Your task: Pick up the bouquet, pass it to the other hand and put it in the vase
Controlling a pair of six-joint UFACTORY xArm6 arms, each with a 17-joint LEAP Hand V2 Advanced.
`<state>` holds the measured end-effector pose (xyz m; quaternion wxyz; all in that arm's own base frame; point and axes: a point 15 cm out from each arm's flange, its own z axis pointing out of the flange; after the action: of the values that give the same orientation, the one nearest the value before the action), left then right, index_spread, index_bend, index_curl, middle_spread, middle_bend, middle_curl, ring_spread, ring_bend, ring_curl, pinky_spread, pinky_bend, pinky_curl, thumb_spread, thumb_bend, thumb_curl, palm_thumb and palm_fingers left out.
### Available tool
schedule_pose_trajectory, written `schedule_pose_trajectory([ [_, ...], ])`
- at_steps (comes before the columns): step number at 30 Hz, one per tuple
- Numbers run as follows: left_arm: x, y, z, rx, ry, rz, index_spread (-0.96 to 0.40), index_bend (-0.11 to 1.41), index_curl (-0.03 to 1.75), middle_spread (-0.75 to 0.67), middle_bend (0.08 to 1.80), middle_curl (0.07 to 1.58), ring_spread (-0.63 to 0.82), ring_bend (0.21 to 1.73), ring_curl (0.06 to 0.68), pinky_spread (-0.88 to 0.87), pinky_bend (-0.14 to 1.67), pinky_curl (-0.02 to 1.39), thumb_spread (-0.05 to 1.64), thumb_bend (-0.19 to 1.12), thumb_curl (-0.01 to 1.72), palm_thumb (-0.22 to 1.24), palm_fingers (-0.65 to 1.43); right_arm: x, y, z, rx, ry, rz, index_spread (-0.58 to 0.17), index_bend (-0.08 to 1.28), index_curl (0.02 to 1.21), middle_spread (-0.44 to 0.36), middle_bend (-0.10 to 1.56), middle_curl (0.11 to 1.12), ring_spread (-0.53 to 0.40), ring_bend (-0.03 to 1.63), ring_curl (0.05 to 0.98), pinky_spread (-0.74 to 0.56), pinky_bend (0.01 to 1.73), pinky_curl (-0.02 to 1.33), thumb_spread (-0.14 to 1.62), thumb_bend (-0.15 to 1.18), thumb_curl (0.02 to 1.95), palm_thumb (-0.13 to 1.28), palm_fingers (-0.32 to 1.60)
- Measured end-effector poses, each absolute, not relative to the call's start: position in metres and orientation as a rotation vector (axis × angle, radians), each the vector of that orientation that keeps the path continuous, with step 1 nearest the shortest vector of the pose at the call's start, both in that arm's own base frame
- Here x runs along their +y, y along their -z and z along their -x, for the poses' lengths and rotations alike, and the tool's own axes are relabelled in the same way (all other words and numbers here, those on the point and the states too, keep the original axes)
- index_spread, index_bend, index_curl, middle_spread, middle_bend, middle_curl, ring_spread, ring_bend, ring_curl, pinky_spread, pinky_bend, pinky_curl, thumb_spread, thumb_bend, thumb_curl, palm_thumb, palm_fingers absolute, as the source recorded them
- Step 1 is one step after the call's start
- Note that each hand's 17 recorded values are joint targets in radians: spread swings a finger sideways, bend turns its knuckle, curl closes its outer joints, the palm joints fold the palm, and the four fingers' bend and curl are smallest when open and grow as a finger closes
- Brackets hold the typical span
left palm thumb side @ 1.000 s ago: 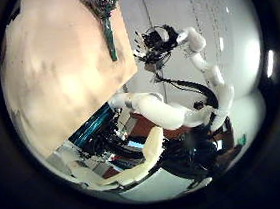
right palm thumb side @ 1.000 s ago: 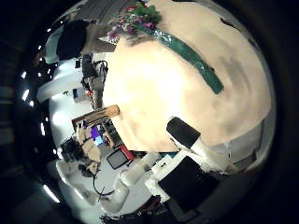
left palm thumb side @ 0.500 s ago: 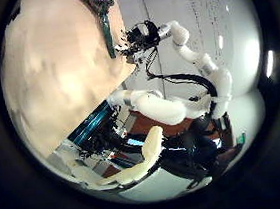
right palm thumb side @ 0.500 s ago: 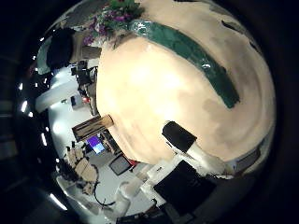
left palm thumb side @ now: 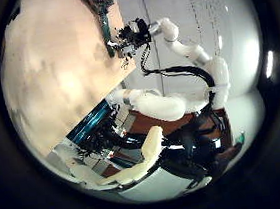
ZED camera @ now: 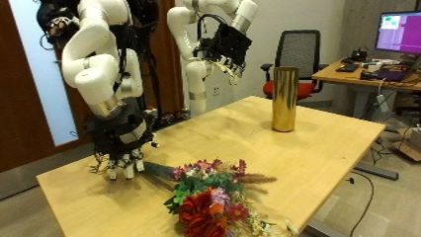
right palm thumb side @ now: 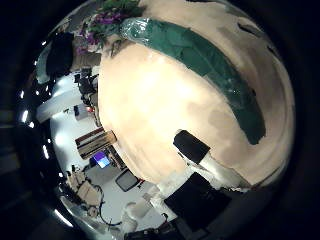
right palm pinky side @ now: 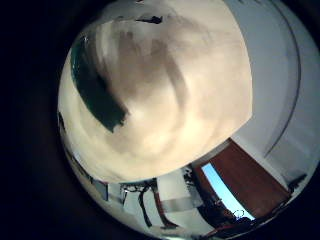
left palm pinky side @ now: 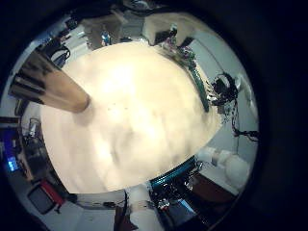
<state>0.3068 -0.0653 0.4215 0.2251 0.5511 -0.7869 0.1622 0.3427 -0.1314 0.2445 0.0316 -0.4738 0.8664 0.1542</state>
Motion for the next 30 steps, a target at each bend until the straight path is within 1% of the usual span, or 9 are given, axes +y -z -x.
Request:
schedule_pose_trajectory([
  [12,-0.065,-0.421,-0.308,-2.169,-0.443,-1.522,0.30,0.16,0.28,0.57,0.18,0.23,0.68,0.47,0.214,0.63,0.26,0.32,0.77,-0.04,0.33,0.26,-0.04,-0.134,-0.226,-0.352,2.687,-0.461,1.442,-0.117,0.15,0.26,0.162,0.46,0.35,0.141,0.85,0.180,0.30,0.74,0.19,1.01,-0.03,0.34,0.56,0.22],
  [20,-0.065,-0.421,-0.309,-2.167,-0.443,-1.525,0.30,0.16,0.28,0.57,0.18,0.23,0.68,0.47,0.216,0.63,0.26,0.32,0.77,-0.04,0.33,0.26,-0.04,-0.137,-0.216,-0.360,2.700,-0.491,1.439,-0.116,0.15,0.26,0.162,0.47,0.36,0.137,0.86,0.182,0.29,0.74,0.18,1.02,-0.03,0.34,0.57,0.22],
  [30,-0.066,-0.421,-0.311,-2.169,-0.440,-1.525,0.30,0.16,0.28,0.57,0.18,0.23,0.68,0.47,0.217,0.63,0.26,0.32,0.77,-0.04,0.33,0.26,-0.04,-0.133,-0.204,-0.377,2.701,-0.527,1.470,-0.117,0.16,0.27,0.151,0.50,0.36,0.103,0.89,0.184,0.27,0.73,0.17,1.00,-0.03,0.35,0.60,0.25],
])
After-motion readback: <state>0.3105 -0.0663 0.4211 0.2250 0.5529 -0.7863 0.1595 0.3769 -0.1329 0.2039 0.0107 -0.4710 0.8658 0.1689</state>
